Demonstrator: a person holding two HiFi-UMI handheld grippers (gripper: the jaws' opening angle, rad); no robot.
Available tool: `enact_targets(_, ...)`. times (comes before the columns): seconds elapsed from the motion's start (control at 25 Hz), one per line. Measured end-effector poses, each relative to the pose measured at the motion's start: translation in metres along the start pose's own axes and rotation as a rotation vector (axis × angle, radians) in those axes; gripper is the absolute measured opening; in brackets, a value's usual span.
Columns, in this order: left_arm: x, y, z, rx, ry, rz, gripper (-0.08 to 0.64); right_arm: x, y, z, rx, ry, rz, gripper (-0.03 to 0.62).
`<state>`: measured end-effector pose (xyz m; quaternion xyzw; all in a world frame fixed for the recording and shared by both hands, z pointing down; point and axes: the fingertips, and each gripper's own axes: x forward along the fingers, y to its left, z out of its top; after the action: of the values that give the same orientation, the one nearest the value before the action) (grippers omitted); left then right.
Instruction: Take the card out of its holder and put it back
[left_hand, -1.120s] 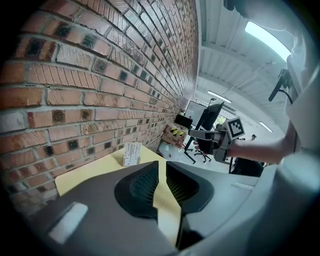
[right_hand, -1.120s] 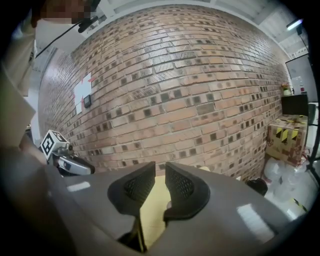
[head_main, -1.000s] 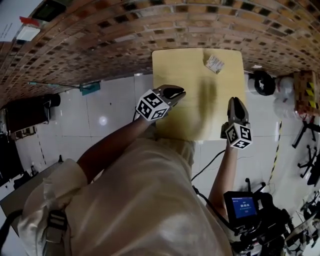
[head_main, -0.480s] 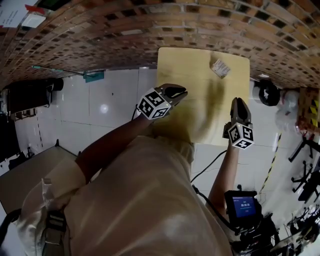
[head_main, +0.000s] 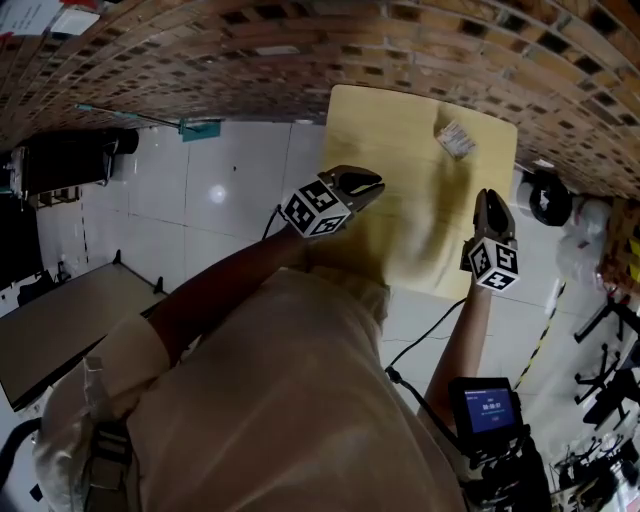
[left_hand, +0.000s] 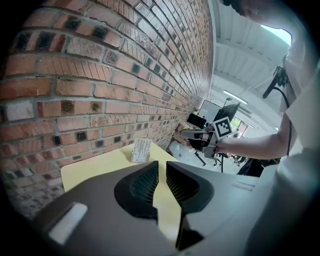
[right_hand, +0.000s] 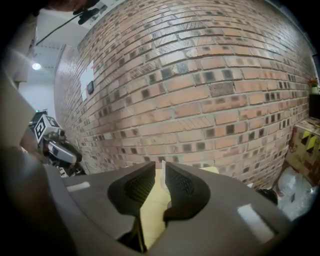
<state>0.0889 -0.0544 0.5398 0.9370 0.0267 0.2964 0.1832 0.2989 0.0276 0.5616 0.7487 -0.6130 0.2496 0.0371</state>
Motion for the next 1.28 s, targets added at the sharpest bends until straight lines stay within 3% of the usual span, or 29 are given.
enact_targets(0.6, 0.018, -0.014, -0.016, 0.000, 0.044, 0.001, 0.067, 0.047, -0.025, -0.008, -0.093, 0.066, 0.092, 0.057)
enact_targets(1.28, 0.009, -0.002, -0.029, 0.013, 0.073, 0.068, 0.069, 0.117, -0.051, -0.045, -0.130, 0.176, 0.183, 0.075)
